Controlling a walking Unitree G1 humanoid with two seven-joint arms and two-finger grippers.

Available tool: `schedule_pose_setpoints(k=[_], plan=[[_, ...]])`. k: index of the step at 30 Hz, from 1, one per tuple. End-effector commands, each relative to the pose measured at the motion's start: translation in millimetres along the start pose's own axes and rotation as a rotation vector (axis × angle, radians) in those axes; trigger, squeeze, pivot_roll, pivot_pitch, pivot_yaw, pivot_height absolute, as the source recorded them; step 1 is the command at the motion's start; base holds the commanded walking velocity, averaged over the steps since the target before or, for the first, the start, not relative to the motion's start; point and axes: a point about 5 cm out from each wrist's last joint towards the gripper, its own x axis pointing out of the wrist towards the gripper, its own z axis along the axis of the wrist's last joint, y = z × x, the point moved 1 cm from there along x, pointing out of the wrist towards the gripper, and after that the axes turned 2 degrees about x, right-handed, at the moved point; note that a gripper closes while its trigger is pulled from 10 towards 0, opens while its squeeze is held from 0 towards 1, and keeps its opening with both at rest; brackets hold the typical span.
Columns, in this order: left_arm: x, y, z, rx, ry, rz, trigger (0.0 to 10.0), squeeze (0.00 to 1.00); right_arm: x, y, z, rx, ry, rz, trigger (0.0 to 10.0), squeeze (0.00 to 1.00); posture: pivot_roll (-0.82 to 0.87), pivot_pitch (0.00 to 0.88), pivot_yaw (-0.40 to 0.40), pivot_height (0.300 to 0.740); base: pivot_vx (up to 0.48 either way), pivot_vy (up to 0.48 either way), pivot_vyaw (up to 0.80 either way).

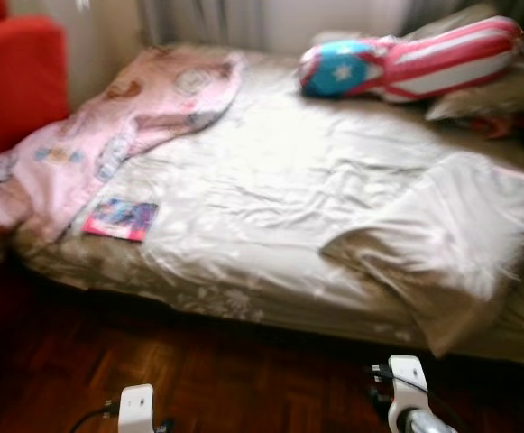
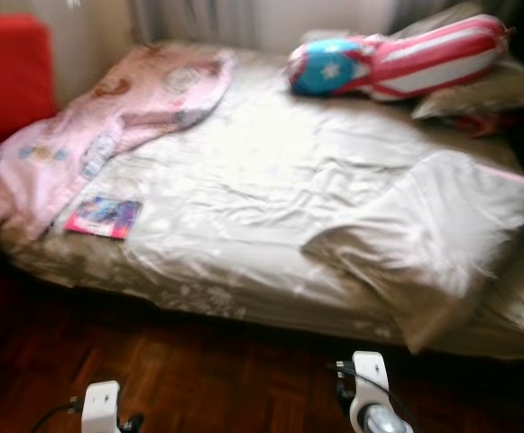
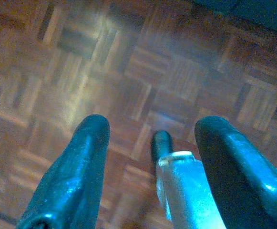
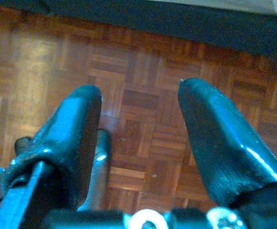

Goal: Clean up the room

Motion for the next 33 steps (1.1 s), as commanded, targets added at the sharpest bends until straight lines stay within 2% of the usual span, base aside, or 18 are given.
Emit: schedule_pose_setpoints(k=[1, 10, 33], plan=[[-0.7, -3.9, -4.7, -0.017, 0.024, -0.007, 10.0, 0.0, -1.7, -5.1, -7.2, 0.012, 0.027, -0.014, 10.0, 0.0, -0.04, 0.113, -0.028, 0.74, 0.266, 0.0, -0.77], [-0.7, -4.1, -4.9, -0.019, 0.025, -0.007, 10.0, 0.0, -1.8, -5.4, -6.8, 0.008, 0.025, -0.014, 10.0, 0.0, -0.04, 0.113, -0.03, 0.74, 0.266, 0.0, -0.69], [-0.7, -4.0, -5.2, -0.018, 0.026, -0.006, 10.0, 0.0, -1.8, -5.3, -5.4, 0.001, 0.01, -0.011, 10.0, 0.0, -0.04, 0.114, -0.032, 0.74, 0.267, 0.0, 0.0]])
